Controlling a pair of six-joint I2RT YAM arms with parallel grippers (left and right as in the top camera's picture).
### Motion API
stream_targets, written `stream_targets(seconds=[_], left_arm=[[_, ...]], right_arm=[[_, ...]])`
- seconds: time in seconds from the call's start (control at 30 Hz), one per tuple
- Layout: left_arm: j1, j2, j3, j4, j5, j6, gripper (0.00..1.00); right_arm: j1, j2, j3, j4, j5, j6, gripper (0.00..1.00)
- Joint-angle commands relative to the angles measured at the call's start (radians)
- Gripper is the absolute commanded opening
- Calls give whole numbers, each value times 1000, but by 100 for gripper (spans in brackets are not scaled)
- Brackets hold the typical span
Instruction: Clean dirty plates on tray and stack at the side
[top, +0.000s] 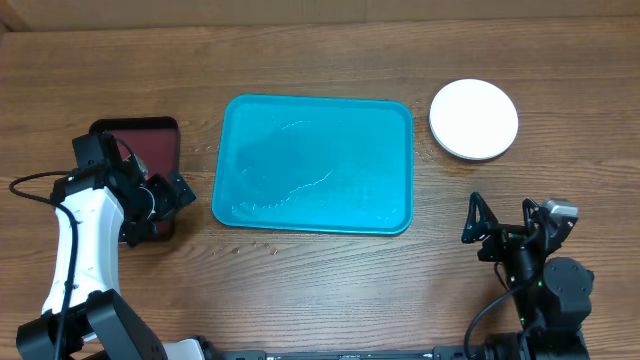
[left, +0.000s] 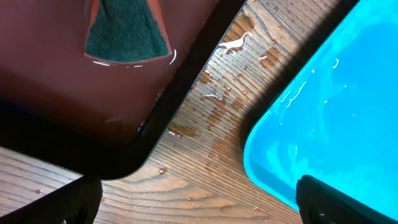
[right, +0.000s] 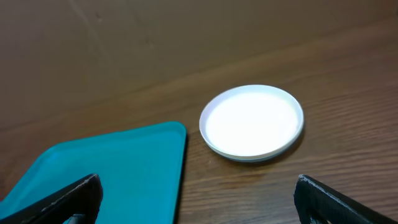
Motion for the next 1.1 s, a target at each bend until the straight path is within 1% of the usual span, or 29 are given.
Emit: stream_targets(seconds=[0.0, 0.27, 0.57, 0.87, 1.0, 1.07], left_arm=[[0, 5, -1, 0, -4, 8, 100], [0, 5, -1, 0, -4, 8, 100], [0, 5, -1, 0, -4, 8, 100], [0, 5, -1, 0, -4, 8, 100], [0, 5, -1, 0, -4, 8, 100], [0, 5, -1, 0, -4, 8, 99]], right_arm=[[23, -31, -44, 54, -2, -4, 100], [36, -126, -158, 139, -2, 0, 100], [55, -266, -248, 160, 14, 0, 100], [66, -266, -268, 172, 31, -1, 100], [66, -266, -308, 262, 45, -1, 100], [68, -266, -309, 266, 52, -1, 100]])
